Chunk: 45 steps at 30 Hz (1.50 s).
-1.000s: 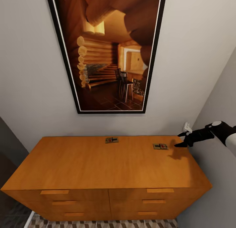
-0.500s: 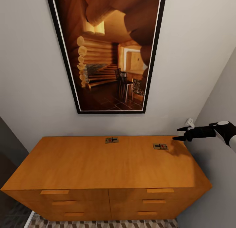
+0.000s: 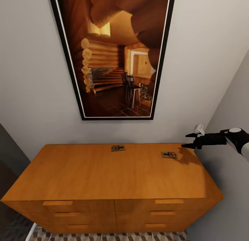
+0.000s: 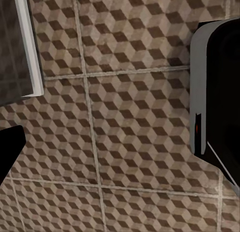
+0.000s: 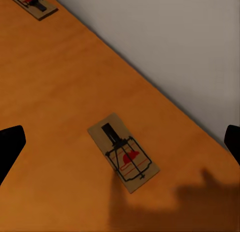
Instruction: Take the four mousetraps from the cabinet in the bathroom and place them on the bathroom floor. Make sure all four end up on the same floor surface, and ensure that at least two of them are either under or directly next to the same bathroom sink.
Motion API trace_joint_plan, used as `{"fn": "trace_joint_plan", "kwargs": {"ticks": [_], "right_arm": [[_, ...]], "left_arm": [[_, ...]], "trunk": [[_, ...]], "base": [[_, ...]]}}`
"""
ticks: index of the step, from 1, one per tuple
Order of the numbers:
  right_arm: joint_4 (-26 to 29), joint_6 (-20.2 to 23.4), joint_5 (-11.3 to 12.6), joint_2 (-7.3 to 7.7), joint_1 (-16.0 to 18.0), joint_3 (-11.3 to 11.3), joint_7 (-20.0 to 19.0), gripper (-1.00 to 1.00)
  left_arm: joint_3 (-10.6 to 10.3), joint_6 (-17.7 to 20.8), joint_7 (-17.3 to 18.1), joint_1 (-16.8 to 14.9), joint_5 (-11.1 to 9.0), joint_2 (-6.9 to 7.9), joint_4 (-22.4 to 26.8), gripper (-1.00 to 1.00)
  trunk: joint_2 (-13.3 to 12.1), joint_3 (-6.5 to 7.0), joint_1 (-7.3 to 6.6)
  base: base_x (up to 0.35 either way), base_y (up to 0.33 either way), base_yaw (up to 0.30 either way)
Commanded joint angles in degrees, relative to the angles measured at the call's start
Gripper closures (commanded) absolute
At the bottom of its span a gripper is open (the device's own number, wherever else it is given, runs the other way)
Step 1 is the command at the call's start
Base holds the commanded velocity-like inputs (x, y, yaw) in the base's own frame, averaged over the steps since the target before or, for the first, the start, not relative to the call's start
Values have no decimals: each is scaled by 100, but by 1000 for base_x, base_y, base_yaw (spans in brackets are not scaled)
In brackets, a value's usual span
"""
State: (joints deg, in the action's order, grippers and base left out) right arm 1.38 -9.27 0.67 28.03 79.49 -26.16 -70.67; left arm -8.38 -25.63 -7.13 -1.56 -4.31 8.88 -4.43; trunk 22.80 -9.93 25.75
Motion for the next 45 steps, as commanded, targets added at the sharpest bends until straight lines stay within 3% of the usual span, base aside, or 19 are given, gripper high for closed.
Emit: {"fn": "trace_joint_plan", "kwargs": {"ticks": [1, 27, 33, 45], "right_arm": [[1, -51, 10, 2, 5, -30, -6, -100], [5, -215, 36, -52, 5, -30, -46, -100], [-5, -210, 81, -52, 5, -23, -389, -100], [-6, -207, 99, -65, 5, -24, -485, -100]], "left_arm": [[-49, -38, -7, -11, -43, -4, -23, -100], [-49, -38, -32, -11, -43, -88, -17, -100], [-48, -32, -42, -11, -43, -73, -22, -100], [-49, -30, -34, -11, -43, -88, -19, -100]], "trunk": [[12, -12, 3], [12, -12, 3], [12, -12, 3], [12, -12, 3]], "base": [[0, 0, 0], [0, 0, 0], [0, 0, 0], [0, 0, 0]]}}
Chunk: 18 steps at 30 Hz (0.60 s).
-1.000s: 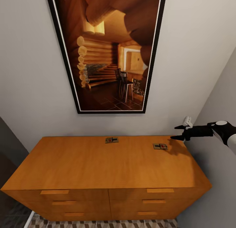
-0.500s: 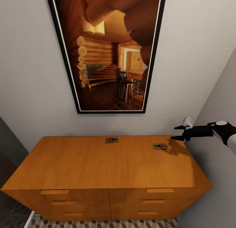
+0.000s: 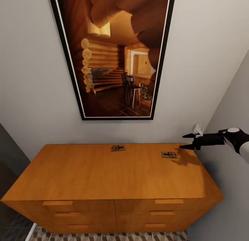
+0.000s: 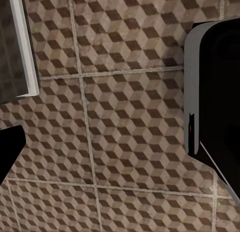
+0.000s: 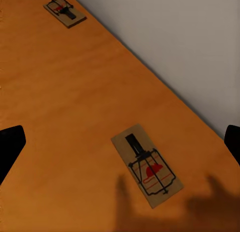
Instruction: Take the four mousetraps from the cabinet in the bathroom and place them on the bathroom floor. Make sure all four end up on the same floor surface, and ensure that at least two of them are either under or directly next to the same bathroom sink.
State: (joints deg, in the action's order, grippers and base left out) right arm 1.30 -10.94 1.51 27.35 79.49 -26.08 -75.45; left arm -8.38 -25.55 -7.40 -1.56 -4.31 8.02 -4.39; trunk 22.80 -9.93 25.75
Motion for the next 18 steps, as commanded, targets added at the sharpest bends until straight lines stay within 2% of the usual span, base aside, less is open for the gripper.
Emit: {"fn": "trace_joint_plan", "kwargs": {"ticks": [1, 12, 18], "right_arm": [[1, -39, 16, 1, 5, -32, -11, -100], [-2, -31, 11, -18, 5, -37, -11, -100], [1, 90, 8, -91, 5, -37, -25, -100]], "left_arm": [[-50, -38, -7, -11, -43, -2, -25, -100], [-50, -38, -7, -11, -43, -2, -27, -100], [-50, -34, -7, -11, -43, -2, -26, -100]], "trunk": [[12, -12, 3], [12, -12, 3], [12, -12, 3]], "base": [[0, 0, 0], [0, 0, 0], [0, 0, 0]]}}
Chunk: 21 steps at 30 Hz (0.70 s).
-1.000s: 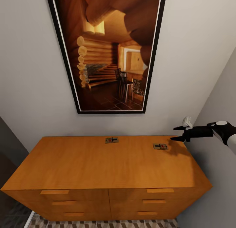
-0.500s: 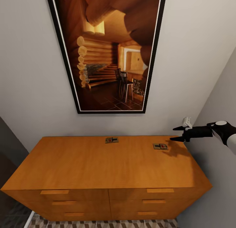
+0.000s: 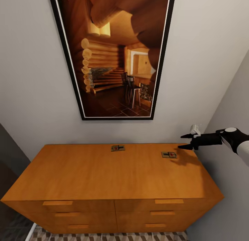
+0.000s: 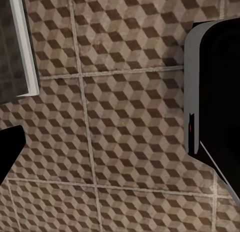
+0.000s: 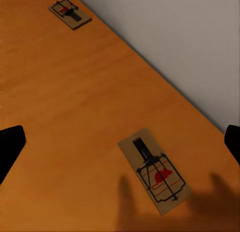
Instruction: Take the four mousetraps from the cabinet in the bathroom and place them on the bathroom floor. Make sure all four end up on the same floor surface, and ensure that at least two of them are either under or directly next to the same bathroom sink.
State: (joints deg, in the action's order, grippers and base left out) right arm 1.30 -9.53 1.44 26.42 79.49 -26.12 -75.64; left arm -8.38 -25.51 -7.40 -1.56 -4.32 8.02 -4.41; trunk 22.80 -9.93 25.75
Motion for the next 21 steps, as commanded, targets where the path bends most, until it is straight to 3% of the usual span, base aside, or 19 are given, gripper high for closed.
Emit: {"fn": "trace_joint_plan", "kwargs": {"ticks": [1, 5, 11, 21], "right_arm": [[1, -19, 15, -1, 5, -34, -6, -100], [6, 195, 15, -10, 5, -39, -57, -100], [16, 467, -11, -17, 5, -47, -467, -100], [35, 1002, -122, -24, 5, -51, -506, -100]], "left_arm": [[-50, -37, -7, -11, -43, -2, -24, -100], [-50, -35, -7, -11, -43, -2, -24, -100], [-50, -25, -7, -11, -43, -2, -24, -100], [-50, -24, -7, -11, -43, -6, -20, -100]], "trunk": [[12, -12, 3], [12, -12, 3], [12, -12, 3], [12, -12, 3]], "base": [[0, 0, 0], [0, 0, 0], [0, 0, 0], [0, 0, 0]]}}
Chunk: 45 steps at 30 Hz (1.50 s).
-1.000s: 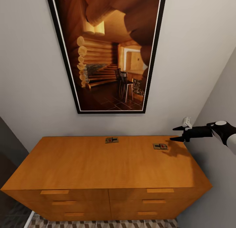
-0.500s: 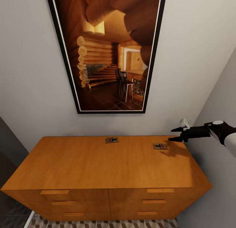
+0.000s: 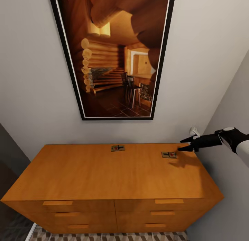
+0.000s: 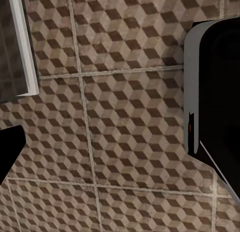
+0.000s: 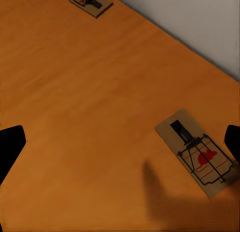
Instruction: Take the four mousetraps from the cabinet in the bathroom and place them on the bathroom floor. Make sure all four end up on the same floor surface, and ensure that at least two of them are either under or directly next to the same bathroom sink.
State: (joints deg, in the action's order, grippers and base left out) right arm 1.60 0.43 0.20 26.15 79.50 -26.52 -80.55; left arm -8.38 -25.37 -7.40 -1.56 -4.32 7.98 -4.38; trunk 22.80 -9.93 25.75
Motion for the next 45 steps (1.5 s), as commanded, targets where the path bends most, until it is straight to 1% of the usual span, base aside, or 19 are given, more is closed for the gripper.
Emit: {"fn": "trace_joint_plan", "kwargs": {"ticks": [1, 7, 16, 19, 20, 22, 28, 31, 45], "right_arm": [[7, 24, -12, 3, 4, -11, -14, -100], [14, 82, -55, 4, 4, -11, -13, -100], [24, 44, -69, 29, 4, -11, -11, -100], [20, -68, -71, 35, 4, -11, 5, -100], [13, -212, -74, 37, 4, -11, 43, -100], [3, -362, -77, 41, 4, -11, 118, -100], [-14, -565, -81, 53, 4, -16, 363, -100], [-24, -611, -81, 51, 4, -19, 448, -100], [-27, -631, -73, 50, 4, -20, 462, -100]], "left_arm": [[-49, -38, -7, -11, -43, -3, -22, -100], [-49, -38, -7, -11, -43, -7, -21, -100], [-49, -38, -7, -11, -43, -7, -24, -100], [-49, -38, -7, -11, -43, -7, -21, -100], [-49, -38, -7, -11, -43, -7, -21, -100], [-49, -38, -7, -11, -43, -7, -23, -100], [-49, -38, -7, -11, -43, -7, -25, -100], [-49, -38, -7, -11, -43, -7, -22, -100], [-49, -38, -7, -11, -43, -7, -21, -100]], "trunk": [[12, -12, 3], [12, -12, 3], [12, -12, 3], [12, -12, 3], [12, -12, 3], [12, -12, 3], [12, -12, 3], [12, -12, 3], [12, -12, 3]], "base": [[0, 0, 0], [0, 0, 0], [0, 0, 0], [0, 0, 0], [0, 0, 0], [0, 0, 0], [0, 0, 0], [0, 0, 0], [0, 0, 0]]}}
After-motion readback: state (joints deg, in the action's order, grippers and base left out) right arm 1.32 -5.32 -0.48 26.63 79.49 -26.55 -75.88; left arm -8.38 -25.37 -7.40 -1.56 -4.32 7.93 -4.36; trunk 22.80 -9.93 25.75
